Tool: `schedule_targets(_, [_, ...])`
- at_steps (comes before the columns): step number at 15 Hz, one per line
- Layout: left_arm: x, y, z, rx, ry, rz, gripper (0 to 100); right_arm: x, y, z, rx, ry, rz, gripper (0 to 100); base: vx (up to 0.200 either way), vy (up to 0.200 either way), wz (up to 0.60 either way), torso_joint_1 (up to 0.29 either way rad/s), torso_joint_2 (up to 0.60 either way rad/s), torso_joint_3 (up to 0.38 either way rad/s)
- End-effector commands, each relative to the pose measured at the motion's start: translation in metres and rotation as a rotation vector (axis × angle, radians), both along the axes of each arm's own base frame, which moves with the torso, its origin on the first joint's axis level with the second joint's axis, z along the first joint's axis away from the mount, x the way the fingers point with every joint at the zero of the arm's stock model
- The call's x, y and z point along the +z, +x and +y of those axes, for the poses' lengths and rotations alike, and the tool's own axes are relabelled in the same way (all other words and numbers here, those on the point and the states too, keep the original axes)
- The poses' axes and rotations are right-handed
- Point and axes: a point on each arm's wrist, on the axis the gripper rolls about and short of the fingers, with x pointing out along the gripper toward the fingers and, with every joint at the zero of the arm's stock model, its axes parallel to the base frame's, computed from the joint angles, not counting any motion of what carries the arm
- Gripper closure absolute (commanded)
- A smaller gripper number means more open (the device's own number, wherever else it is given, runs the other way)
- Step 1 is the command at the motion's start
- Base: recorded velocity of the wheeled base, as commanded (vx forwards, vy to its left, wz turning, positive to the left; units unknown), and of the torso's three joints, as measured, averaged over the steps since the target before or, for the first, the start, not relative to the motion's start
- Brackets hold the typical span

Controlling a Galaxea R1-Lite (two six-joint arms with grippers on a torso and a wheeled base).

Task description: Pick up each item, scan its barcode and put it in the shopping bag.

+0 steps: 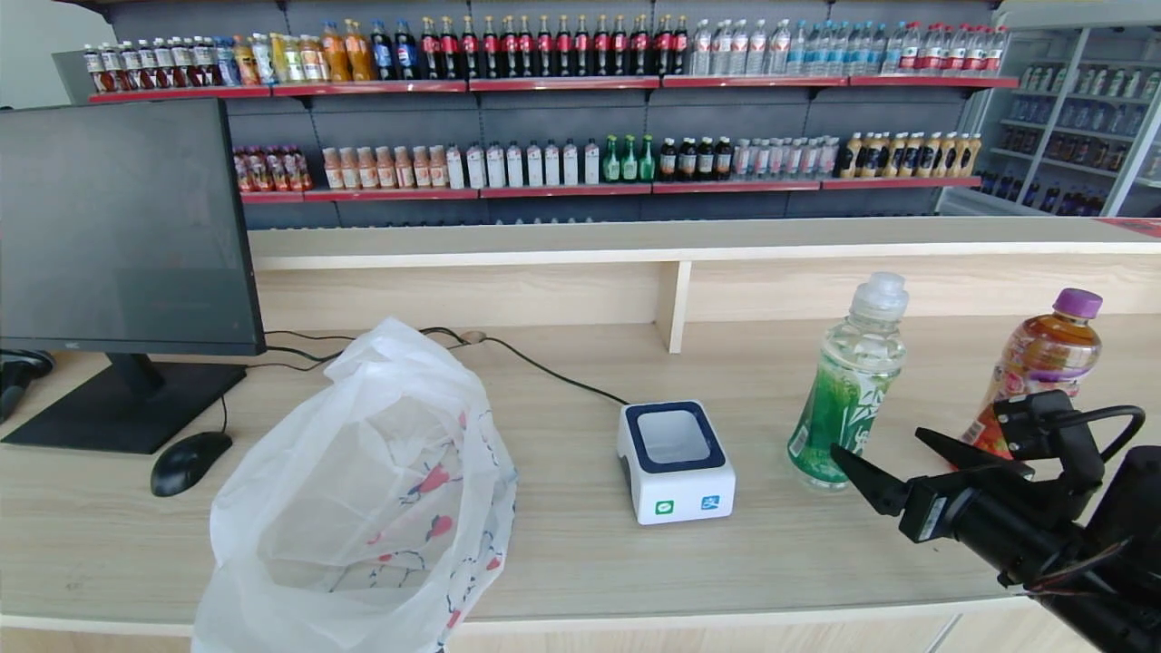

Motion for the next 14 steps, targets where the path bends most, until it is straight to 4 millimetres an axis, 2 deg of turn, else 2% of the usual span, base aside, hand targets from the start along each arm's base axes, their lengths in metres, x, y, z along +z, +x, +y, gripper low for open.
schedule_targets(1, [0.0, 0.0, 0.0, 0.0, 0.0, -0.001, 0, 0.001, 0.001, 0.003, 0.004, 0.002, -0.006, 0, 0.0, 0.0, 0.0, 0.0, 0.0, 0.0])
schedule_targets(4, [0.0, 0.0, 0.0, 0.0, 0.0, -0.001, 0, 0.001, 0.013, 0.006, -0.058, -0.011, -0.023, 0, 0.0, 0.0, 0.0, 0.0, 0.0, 0.0])
schedule_targets(6, [0.0, 0.0, 0.0, 0.0, 0.0, -0.001, 0, 0.001, 0.018, 0.017, -0.06, -0.016, -0.031, 0, 0.0, 0.0, 0.0, 0.0, 0.0, 0.0])
schedule_targets(11, [0.0, 0.0, 0.0, 0.0, 0.0, -0.001, 0, -0.001, 0.032, 0.024, -0.07, -0.04, -0.048, 0, 0.0, 0.0, 0.0, 0.0, 0.0, 0.0])
schedule_targets(14, [0.0, 0.0, 0.0, 0.0, 0.0, -0.001, 0, -0.001, 0.05, 0.028, -0.102, -0.026, -0.073, 0, 0.0, 0.0, 0.0, 0.0, 0.0, 0.0])
